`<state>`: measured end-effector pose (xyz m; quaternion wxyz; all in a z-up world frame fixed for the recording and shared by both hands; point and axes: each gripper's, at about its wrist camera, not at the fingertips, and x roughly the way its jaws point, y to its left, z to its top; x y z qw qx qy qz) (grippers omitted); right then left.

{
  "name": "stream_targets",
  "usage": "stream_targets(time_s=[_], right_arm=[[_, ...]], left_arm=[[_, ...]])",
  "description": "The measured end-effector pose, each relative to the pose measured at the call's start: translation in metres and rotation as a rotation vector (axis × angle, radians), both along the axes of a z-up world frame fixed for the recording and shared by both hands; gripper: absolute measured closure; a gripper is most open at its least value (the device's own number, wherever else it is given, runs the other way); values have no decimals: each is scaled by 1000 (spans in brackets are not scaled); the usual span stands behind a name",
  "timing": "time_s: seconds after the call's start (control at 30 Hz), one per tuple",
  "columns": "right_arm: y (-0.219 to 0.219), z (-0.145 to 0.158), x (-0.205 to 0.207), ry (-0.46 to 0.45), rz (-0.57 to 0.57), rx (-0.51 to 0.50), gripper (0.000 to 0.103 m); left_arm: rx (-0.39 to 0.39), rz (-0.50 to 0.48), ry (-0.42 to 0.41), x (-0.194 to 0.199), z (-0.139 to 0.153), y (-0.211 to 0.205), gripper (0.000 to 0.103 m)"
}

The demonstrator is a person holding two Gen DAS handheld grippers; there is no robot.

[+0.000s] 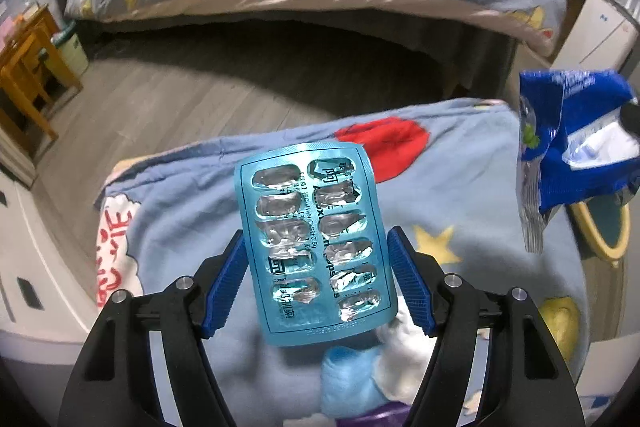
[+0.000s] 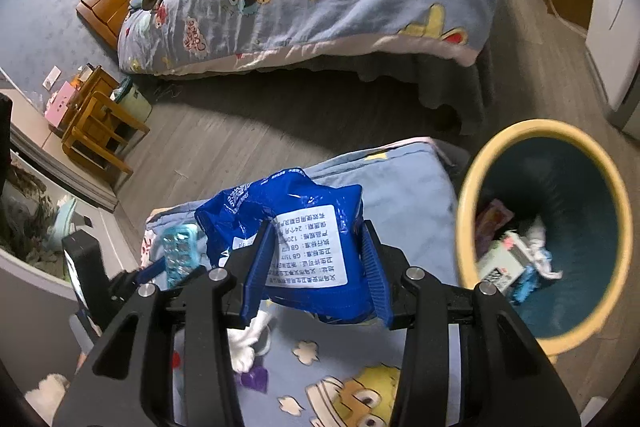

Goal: Collect trash
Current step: 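Drop the wet-wipe pack into the bin with right gripper while left gripper drops blister pack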

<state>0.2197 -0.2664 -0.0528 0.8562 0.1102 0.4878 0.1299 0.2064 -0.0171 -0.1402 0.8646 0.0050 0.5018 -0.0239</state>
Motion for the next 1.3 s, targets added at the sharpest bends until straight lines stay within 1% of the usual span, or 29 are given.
stream_targets(time_s=[0.07, 0.17, 0.33, 0.47, 0.63, 0.7, 0.83, 1.0, 1.1, 1.2, 1.3], right_arm=[[-13, 8, -9, -14, -25, -9, 60], [-33, 15, -21, -29, -54, -23, 60], [-71, 24, -38, -59, -102, -45, 60], [-104, 30, -47, -81, -151, -49, 60], [-148, 32, -48, -101, -225, -110, 60], [-165, 28, -47, -98, -256, -126, 60], [-190, 18, -43, -86, -304, -158, 60], [-206, 7, -37, -76, -340, -207, 60], [-213, 1, -34, -69, -355, -225, 59], [-222, -7, -30, -56, -374, -238, 59], [-231, -9, -28, -57, -400, -226, 57]], left_arm=[[-12, -4, -21, -5, 9, -2, 32], [-3, -17, -64, -14, 26, -13, 32], [12, -61, -99, -25, 39, -39, 32], [15, -121, -119, -30, 48, -74, 32], [5, -219, -128, -40, 59, -127, 32], [2, -257, -125, -41, 60, -150, 32], [-39, -301, -93, -36, 60, -191, 32], [-51, -372, -73, -24, 57, -241, 32], [-37, -402, -64, -17, 53, -268, 32], [-5, -437, -62, -9, 47, -293, 32], [20, -469, -72, -2, 44, -314, 32]])
